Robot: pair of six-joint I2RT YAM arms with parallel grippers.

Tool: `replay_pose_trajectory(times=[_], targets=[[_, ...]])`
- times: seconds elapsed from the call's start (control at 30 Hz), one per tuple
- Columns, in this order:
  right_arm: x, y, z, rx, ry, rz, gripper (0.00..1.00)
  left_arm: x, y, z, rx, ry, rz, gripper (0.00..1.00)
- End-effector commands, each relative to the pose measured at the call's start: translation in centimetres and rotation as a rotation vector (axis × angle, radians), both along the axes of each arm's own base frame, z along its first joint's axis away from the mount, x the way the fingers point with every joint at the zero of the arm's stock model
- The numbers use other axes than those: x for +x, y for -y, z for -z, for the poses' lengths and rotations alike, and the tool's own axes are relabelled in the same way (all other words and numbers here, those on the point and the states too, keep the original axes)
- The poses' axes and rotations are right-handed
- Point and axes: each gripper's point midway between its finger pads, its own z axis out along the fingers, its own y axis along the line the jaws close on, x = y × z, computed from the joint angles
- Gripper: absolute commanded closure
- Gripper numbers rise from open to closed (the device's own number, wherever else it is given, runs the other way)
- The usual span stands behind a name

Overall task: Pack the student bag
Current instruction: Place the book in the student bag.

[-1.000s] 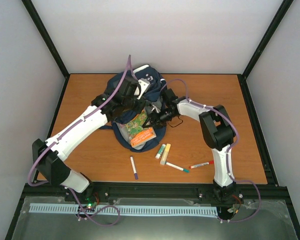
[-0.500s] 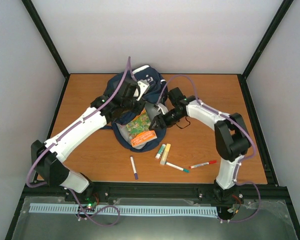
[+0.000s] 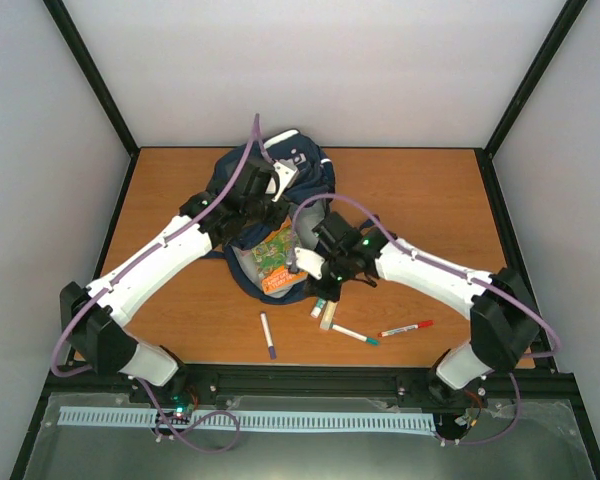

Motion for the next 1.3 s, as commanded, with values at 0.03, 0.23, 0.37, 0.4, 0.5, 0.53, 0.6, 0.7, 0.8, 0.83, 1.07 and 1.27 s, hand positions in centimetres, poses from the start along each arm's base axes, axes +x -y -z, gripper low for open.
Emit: replay_pose_trajectory(times=[0.03, 0.23, 0.37, 0.4, 0.5, 0.53, 0.6, 0.7, 0.8, 0.83, 1.07, 1.27], targets=[[1.1, -1.0, -0.4, -0.136, 0.444, -0.227, 0.88, 0.3, -0.1, -5.1, -0.094, 0.129, -0.005, 0.98], [2.0, -2.2, 1.2, -0.241, 0.589, -0.332, 0.9, 0.2, -0.3, -5.3, -0.097, 0.135, -0.012, 0.98], [2.5, -3.2, 1.9, -0.267, 0.653, -0.36, 0.91, 0.3, -0.2, -5.3, -0.099, 0.135, -0.012, 0.98], [2.6, -3.4, 2.1, -0.274, 0.665, -0.362, 0.91, 0.2, -0.2, -5.3, -0.1, 0.133, -0.011, 0.98], [2.7, -3.8, 2.8, -0.29, 0.685, -0.381, 0.93, 0.2, -0.1, -5.3, -0.104, 0.13, -0.006, 0.98], [2.7, -3.9, 3.0, -0.295, 0.691, -0.387, 0.93, 0.2, -0.1, -5.3, -0.105, 0.129, -0.005, 0.98], [2.7, -4.1, 3.4, -0.302, 0.696, -0.4, 0.93, 0.1, -0.1, -5.2, -0.107, 0.127, -0.004, 0.98], [2.6, -4.4, 4.0, -0.31, 0.694, -0.423, 0.94, 0.2, -0.1, -5.2, -0.106, 0.127, -0.004, 0.98], [2.4, -4.6, 4.7, -0.318, 0.688, -0.452, 0.95, 0.2, -0.1, -5.2, -0.104, 0.127, -0.004, 0.98], [2.4, -4.7, 4.9, -0.322, 0.689, -0.46, 0.95, 0.2, -0.1, -5.2, -0.103, 0.126, -0.004, 0.98], [3.7, -5.7, 5.0, -0.329, 0.75, -0.452, 0.96, 0.1, 0.0, -5.2, -0.107, 0.122, 0.002, 0.98], [6.0, -7.5, 3.1, -0.295, 0.848, -0.391, 0.97, 0.0, 0.1, -5.1, -0.109, 0.116, 0.007, 0.98]])
